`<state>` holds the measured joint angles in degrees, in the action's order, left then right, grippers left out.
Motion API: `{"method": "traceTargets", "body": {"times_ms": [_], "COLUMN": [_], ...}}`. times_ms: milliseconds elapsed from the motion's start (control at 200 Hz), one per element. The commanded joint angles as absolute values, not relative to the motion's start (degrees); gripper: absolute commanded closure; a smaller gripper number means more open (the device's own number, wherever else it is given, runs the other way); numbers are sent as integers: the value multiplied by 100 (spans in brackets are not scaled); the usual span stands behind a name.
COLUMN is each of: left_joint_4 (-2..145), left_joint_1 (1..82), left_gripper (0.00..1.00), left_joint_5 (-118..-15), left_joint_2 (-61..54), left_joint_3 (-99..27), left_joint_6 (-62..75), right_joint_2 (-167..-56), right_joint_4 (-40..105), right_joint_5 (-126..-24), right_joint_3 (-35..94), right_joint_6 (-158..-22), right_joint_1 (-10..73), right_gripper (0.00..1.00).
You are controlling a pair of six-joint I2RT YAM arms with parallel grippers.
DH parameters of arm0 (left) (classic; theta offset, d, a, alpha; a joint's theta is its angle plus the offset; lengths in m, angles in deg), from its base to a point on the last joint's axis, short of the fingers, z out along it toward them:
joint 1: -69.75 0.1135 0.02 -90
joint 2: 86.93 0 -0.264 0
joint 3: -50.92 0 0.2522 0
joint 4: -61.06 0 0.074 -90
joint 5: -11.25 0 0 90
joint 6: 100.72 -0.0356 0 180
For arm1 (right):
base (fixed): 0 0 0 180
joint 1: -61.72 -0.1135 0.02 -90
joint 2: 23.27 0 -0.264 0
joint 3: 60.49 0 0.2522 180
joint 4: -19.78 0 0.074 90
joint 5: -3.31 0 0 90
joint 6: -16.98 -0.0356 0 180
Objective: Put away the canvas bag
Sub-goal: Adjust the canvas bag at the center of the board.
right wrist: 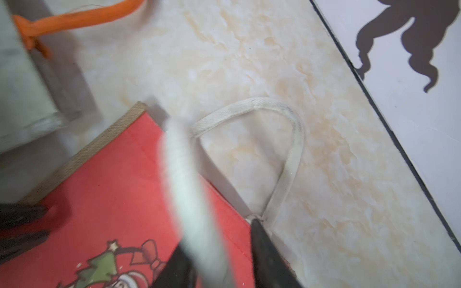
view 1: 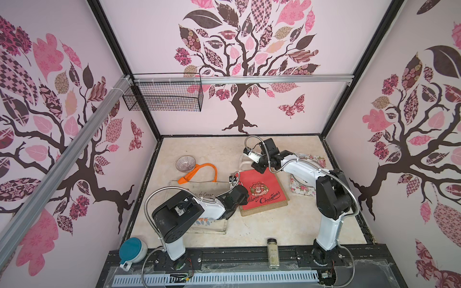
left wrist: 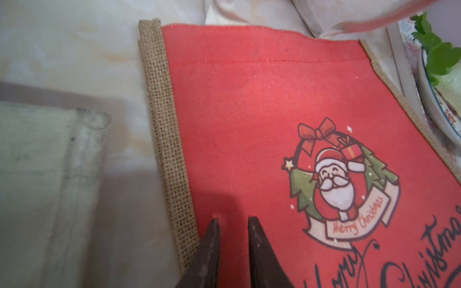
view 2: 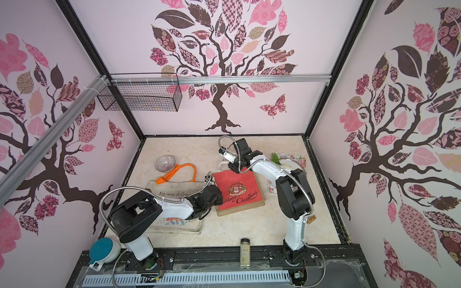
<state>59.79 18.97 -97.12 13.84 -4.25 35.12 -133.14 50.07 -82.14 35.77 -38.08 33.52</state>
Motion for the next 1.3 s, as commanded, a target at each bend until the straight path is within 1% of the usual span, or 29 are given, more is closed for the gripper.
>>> {"method": "traceTargets", "body": {"times_ms": [0,55,160,225,255,275,315,380,465,710,785,875,950,1075,1186,1296], "left_joint_4": [6515,6515,6708,6796,6842,6876,6967,7047,7103,7383,7443,7511,7465,7254,7221,7175], "left_joint_1": [1825,1809,1798,1797,1790,1787,1779,1785,1787,1852,1942,2016,2044,2036,2017,2109], "left_gripper": [78,78,79,81,81,81,82,83,83,83,83,77,74,75,75,76], "left_joint_5": [-9746,-9755,-9845,-9958,-9999,-10030,-10110,-10213,-10269,-10306,-10239,-10075,-9890,-9676,-9644,-9721], "left_joint_2": [1447,1393,1274,1207,1180,1151,1093,983,858,539,396,282,416,804,1091,1295], "left_joint_3": [-483,-439,-406,-390,-387,-390,-388,-337,-310,-470,-481,-502,-516,-569,-669,-767], "left_joint_6": [3378,3406,3380,3315,3273,3234,3210,3192,3094,2880,2793,2795,2905,2933,2902,2854], "right_joint_2": [-13764,-14000,-14463,-14689,-14803,-14882,-15052,-15304,-15348,-14862,-14529,-13992,-13672,-13390,-13432,-13380], "right_joint_4": [4097,3984,4210,4012,3972,3967,4065,4498,4610,4754,4864,4780,4760,4655,4894,5219], "right_joint_5": [-8880,-9097,-9422,-9808,-10006,-10164,-10456,-10625,-10668,-10606,-10236,-9623,-9416,-9562,-9909,-9871], "right_joint_3": [3718,3932,4508,4688,4801,4894,5164,5669,5753,4738,4341,3752,3369,2891,2973,2952], "right_joint_6": [-3768,-3831,-3981,-4210,-4250,-4283,-4403,-4625,-4823,-5107,-5333,-5693,-5991,-6159,-6214,-6539], "right_joint_1": [3360,3360,3360,3385,3393,3395,3411,3451,3477,3515,3543,3579,3579,3578,3689,3894], "right_gripper": [26,25,24,14,11,6,3,0,0,1,2,4,4,3,3,5]}}
